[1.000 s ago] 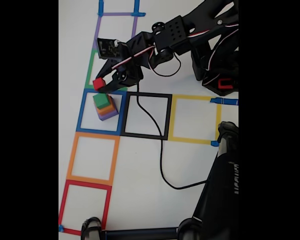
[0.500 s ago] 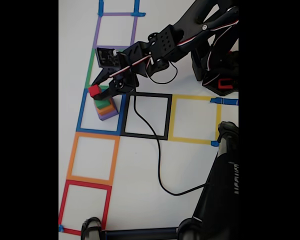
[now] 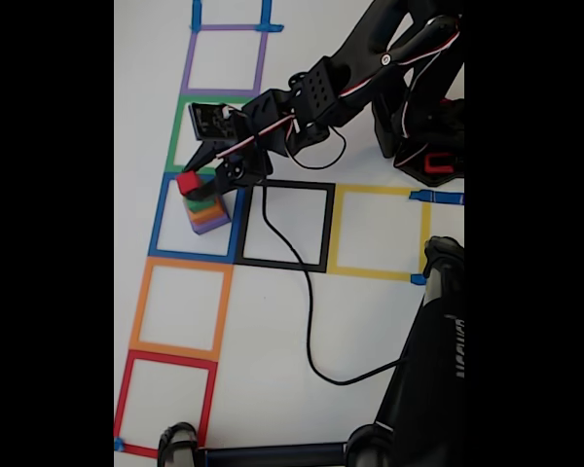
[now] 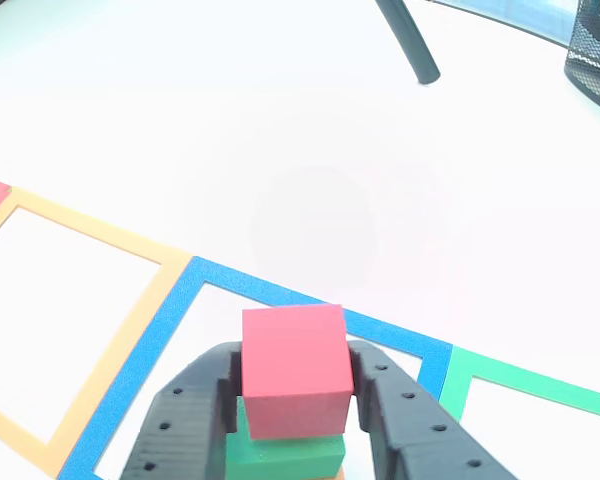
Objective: Tower of hanoi
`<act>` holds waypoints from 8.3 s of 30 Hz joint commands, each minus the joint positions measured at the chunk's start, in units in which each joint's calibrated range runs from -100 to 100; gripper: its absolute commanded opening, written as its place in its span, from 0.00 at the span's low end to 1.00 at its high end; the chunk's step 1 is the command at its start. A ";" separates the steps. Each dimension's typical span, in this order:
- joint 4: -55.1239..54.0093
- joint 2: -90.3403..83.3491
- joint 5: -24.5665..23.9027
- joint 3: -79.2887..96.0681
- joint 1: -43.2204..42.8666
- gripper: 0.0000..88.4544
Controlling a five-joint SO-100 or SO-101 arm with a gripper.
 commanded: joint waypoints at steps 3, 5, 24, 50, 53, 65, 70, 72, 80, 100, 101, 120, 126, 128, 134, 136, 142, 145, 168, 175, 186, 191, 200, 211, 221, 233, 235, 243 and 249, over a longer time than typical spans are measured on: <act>-1.47 -0.26 0.72 0.27 -0.26 0.01; -2.20 -0.50 0.72 0.91 -0.55 0.01; -5.28 -0.17 0.72 3.00 -0.55 0.01; -9.65 2.73 0.72 4.27 -0.07 0.21; -9.90 2.65 0.72 4.27 -0.07 0.26; -7.87 -3.57 0.72 3.00 -0.36 0.27; 8.40 -13.50 -0.97 -3.45 0.12 0.15; 17.23 -18.18 -4.01 -6.45 0.41 0.06; 58.44 -28.27 -6.89 -27.91 3.00 0.01; 112.78 -21.33 -21.43 -83.27 15.08 0.01; 112.78 -21.33 -22.27 -83.64 15.56 0.01; 106.22 -30.86 -111.20 -68.18 17.66 0.01; 101.28 -39.17 -130.30 -54.64 18.34 0.01; 100.06 -43.45 -133.52 -49.09 18.91 0.01; 98.36 -52.98 -137.91 -33.64 22.27 0.01; 95.77 -54.03 -139.26 -28.73 23.90 0.01; 80.14 -56.61 -140.62 -10.64 28.02 0.01; 77.63 -59.36 -141.12 -4.73 27.83 0.01; 72.21 -74.30 -153.46 25.00 29.07 0.01; 72.37 -74.30 -156.68 25.82 29.65 0.01; 75.53 -74.30 -133.52 25.73 33.01 0.01; 75.69 -74.30 -148.56 25.00 32.91 0.01; 72.21 -74.30 -169.19 25.64 32.24 0.01; 72.13 -74.30 -168.68 25.64 32.14 0.01; 72.13 -74.30 -168.68 25.64 32.14 0.01; 72.13 -74.30 -168.68 25.64 32.14 0.01; 72.13 -74.30 -168.68 25.64 32.14 0.01; 72.13 -74.30 -168.68 25.64 32.14 0.01; 72.13 -74.30 -168.68 25.64 32.14 0.01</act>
